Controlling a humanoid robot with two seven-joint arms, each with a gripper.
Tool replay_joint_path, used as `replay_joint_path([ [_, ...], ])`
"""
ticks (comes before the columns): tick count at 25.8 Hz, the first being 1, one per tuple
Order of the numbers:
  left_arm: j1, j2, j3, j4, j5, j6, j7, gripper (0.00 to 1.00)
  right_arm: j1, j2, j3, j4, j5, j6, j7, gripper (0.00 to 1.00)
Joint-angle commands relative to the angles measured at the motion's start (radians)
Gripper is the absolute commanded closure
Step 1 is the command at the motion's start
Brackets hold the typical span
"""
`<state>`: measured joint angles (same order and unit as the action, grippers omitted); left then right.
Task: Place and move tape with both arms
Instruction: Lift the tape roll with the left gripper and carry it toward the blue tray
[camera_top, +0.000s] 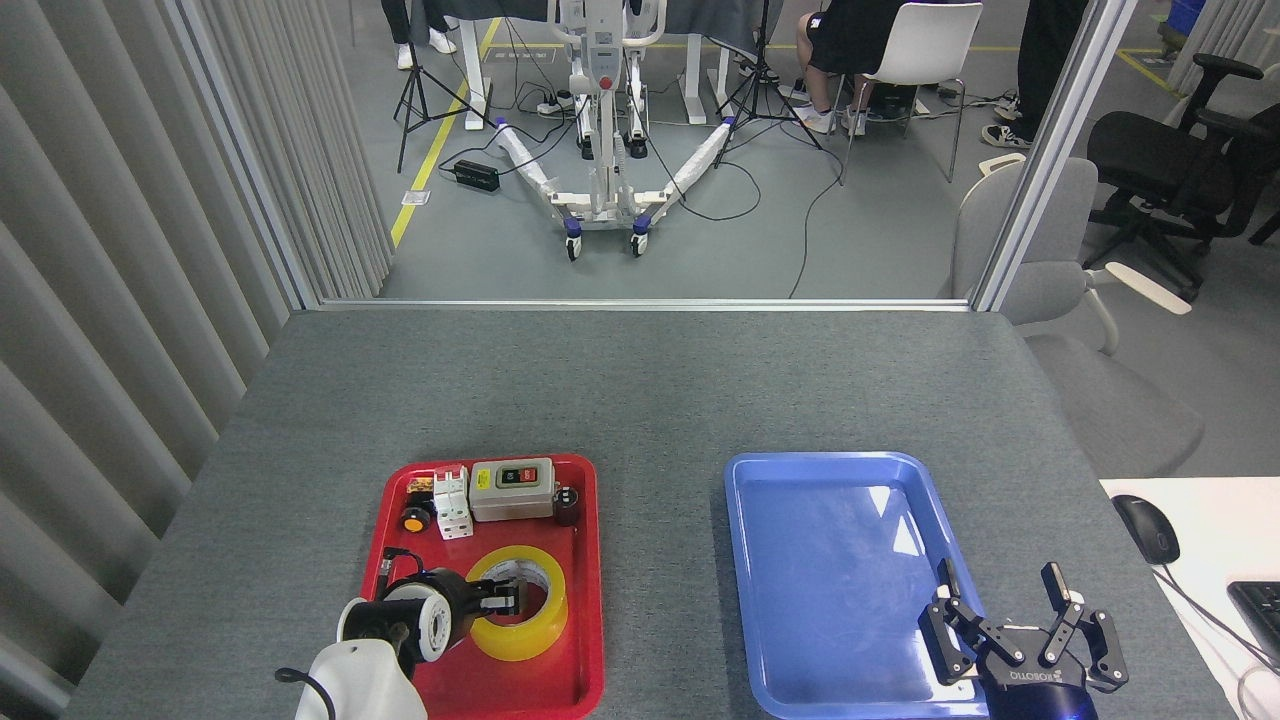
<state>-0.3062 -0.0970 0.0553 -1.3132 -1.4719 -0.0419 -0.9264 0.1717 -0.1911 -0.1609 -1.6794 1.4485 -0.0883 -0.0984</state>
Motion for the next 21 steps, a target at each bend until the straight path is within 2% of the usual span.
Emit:
replay_joint_path([
  [1, 0.006, 0.003, 0.0, 0.002, -0.001, -0.033, 0.001, 0.5, 0.0, -0.008, 0.001, 0.0, 0.0, -0.001, -0.001, 0.0],
  [6, 0.007, 0.003, 0.0, 0.002, 0.001, -0.073, 0.001, 0.67, 0.002, -0.007, 0.004, 0.001, 0.003, -0.001, -0.001, 0.0],
  [10, 0.007, 0.007, 0.0, 0.002, 0.001, -0.082, 0.001, 0.88, 0.002, -0.007, 0.006, 0.001, 0.004, -0.001, -0.003, 0.0],
  [12, 0.007, 0.013, 0.001, 0.0, 0.001, -0.093, 0.001, 0.95, 0.002, -0.007, 0.006, 0.001, 0.004, -0.001, -0.003, 0.0],
  [15, 0.007, 0.017, 0.001, 0.0, -0.001, -0.095, 0.009, 1.0, 0.002, -0.005, 0.007, 0.001, 0.004, -0.002, -0.001, 0.0],
  [21, 0.024, 0.023, 0.034, -0.026, 0.033, -0.072, 0.109, 1.0, 0.0, -0.005, 0.009, 0.001, 0.006, -0.002, -0.003, 0.0],
])
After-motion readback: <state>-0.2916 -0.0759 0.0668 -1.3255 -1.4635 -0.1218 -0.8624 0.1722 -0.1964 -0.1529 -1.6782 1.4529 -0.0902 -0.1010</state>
